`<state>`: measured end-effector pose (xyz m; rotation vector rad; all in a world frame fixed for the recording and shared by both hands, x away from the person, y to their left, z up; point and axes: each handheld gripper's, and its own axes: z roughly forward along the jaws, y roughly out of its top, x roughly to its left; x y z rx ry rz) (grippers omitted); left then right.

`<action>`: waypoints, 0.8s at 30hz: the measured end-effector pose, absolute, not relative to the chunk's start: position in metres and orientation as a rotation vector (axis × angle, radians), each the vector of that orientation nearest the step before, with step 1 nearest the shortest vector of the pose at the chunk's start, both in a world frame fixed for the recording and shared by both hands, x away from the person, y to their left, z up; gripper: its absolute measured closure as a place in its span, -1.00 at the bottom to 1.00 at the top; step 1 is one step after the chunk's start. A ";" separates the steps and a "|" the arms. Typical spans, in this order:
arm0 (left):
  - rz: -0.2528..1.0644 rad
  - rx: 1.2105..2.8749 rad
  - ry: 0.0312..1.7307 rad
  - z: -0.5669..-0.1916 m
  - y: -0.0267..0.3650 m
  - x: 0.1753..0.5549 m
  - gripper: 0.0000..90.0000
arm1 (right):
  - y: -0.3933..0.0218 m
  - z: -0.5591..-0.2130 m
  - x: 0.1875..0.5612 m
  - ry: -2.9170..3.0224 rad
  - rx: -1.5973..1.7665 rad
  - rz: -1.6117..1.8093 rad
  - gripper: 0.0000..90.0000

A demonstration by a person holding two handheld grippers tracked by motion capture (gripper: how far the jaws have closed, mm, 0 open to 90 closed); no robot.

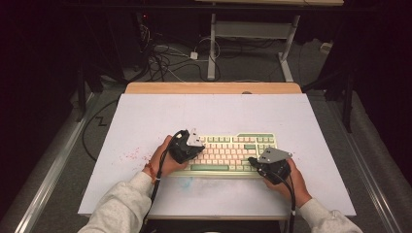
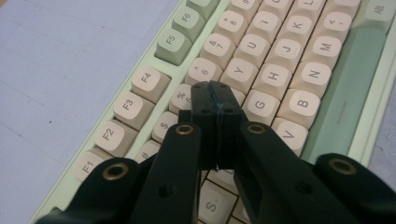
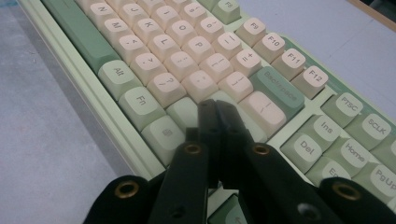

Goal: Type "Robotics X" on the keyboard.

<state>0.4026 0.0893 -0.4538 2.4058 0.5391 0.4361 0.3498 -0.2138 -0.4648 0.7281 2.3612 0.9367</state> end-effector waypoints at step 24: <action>0.560 2.285 0.473 -0.436 0.113 0.379 0.56 | -0.218 -0.446 0.340 2.312 0.705 1.005 1.00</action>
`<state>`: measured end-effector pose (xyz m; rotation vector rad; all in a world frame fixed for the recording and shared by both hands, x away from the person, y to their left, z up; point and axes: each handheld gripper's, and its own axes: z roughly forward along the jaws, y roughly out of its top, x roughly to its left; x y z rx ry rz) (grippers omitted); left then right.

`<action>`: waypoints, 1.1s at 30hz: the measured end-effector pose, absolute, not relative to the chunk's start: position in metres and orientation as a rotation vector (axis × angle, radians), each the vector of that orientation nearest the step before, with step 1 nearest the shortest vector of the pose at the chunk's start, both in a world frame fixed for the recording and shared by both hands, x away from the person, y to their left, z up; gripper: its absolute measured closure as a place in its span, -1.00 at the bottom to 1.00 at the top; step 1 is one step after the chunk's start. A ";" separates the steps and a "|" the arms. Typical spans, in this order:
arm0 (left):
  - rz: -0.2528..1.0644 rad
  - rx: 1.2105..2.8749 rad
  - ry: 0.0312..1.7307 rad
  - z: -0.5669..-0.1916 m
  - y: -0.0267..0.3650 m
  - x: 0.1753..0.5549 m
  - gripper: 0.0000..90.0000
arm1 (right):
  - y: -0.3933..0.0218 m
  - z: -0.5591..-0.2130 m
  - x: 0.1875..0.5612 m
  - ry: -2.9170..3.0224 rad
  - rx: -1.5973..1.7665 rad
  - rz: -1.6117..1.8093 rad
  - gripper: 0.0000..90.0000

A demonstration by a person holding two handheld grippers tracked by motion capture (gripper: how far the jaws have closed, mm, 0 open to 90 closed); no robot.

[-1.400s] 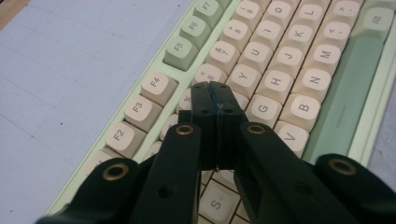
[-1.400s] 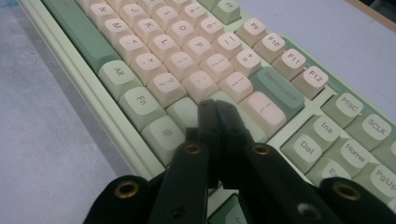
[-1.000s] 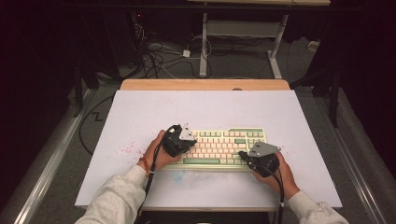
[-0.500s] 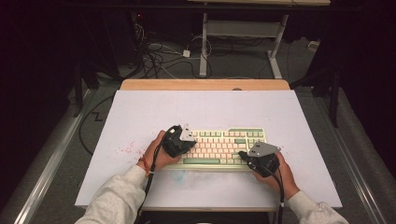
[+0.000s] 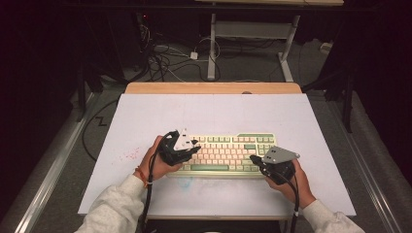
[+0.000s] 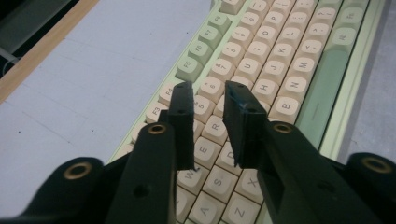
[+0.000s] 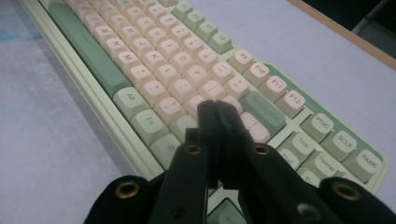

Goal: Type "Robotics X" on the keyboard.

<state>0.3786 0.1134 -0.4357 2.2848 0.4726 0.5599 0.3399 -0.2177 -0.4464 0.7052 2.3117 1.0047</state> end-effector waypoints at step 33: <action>0.694 2.237 0.633 -0.469 0.178 0.330 -0.57 | -0.210 -0.436 0.355 2.314 0.686 1.011 1.00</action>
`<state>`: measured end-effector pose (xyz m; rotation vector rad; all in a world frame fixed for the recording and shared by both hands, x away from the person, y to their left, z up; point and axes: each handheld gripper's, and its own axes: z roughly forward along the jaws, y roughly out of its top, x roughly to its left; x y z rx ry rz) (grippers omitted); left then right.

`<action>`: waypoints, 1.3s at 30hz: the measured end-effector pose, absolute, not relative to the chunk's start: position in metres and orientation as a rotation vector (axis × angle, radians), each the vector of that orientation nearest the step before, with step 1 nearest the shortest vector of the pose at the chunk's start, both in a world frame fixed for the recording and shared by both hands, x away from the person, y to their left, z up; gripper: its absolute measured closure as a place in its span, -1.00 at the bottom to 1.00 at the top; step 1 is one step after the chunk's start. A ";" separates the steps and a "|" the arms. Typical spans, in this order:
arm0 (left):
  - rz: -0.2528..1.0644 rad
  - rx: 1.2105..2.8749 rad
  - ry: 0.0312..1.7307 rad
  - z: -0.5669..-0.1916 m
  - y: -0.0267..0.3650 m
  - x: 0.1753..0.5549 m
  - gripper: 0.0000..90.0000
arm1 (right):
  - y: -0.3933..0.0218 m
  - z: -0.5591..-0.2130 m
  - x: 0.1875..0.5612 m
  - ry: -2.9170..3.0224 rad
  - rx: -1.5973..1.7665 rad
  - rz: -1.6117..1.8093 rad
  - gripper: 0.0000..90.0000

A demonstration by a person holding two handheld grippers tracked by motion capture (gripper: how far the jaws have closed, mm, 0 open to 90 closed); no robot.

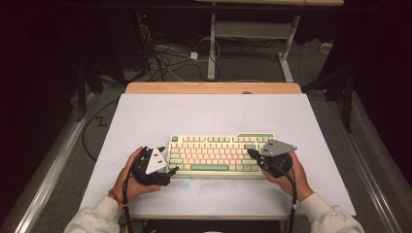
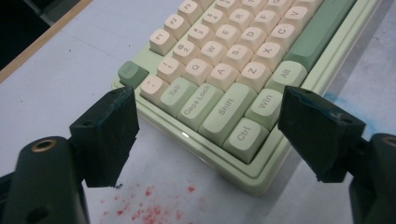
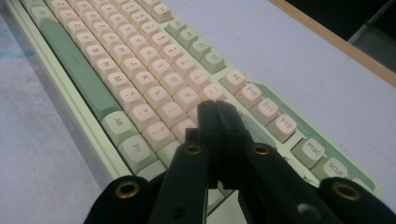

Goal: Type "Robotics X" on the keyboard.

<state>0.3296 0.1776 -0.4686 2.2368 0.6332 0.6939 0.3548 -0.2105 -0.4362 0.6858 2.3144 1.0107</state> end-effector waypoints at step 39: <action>0.656 2.265 0.634 -0.478 0.187 0.318 -0.57 | -0.163 -0.444 0.392 2.397 0.655 0.980 1.00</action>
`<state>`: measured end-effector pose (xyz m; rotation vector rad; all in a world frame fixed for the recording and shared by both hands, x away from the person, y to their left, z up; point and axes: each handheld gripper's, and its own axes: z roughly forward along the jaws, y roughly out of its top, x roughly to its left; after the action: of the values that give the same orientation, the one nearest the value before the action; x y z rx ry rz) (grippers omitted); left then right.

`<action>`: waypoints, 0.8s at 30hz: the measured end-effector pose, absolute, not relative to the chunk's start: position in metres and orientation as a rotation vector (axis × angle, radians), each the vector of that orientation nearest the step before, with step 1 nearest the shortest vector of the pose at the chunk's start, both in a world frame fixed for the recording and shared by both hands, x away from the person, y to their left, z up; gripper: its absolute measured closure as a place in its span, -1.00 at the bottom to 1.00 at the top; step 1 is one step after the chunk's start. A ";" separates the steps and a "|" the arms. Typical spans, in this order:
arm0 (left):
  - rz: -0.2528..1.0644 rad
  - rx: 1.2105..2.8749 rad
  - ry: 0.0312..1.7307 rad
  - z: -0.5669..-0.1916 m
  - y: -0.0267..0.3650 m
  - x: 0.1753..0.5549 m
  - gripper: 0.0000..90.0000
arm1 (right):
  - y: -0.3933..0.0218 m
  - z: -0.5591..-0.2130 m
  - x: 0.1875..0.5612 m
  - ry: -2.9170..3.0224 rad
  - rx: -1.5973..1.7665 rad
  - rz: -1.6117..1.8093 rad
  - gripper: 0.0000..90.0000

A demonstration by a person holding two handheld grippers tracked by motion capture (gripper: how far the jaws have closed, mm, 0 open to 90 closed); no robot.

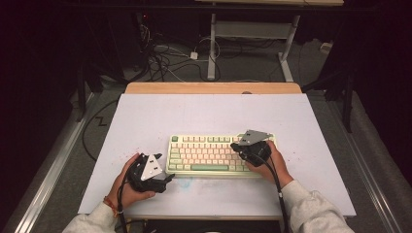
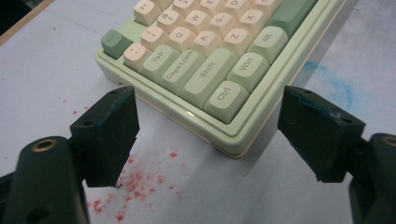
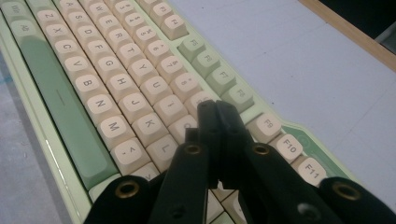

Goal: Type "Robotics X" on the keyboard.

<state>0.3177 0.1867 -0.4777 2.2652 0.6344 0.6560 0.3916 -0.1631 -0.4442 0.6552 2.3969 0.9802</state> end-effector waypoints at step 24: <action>0.663 2.270 0.634 -0.477 0.187 0.317 -0.57 | -0.142 -0.455 0.398 2.449 0.639 0.928 1.00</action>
<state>0.3174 0.1867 -0.4775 2.2703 0.6337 0.6628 0.3976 -0.1415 -0.4553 0.6391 2.4491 0.9276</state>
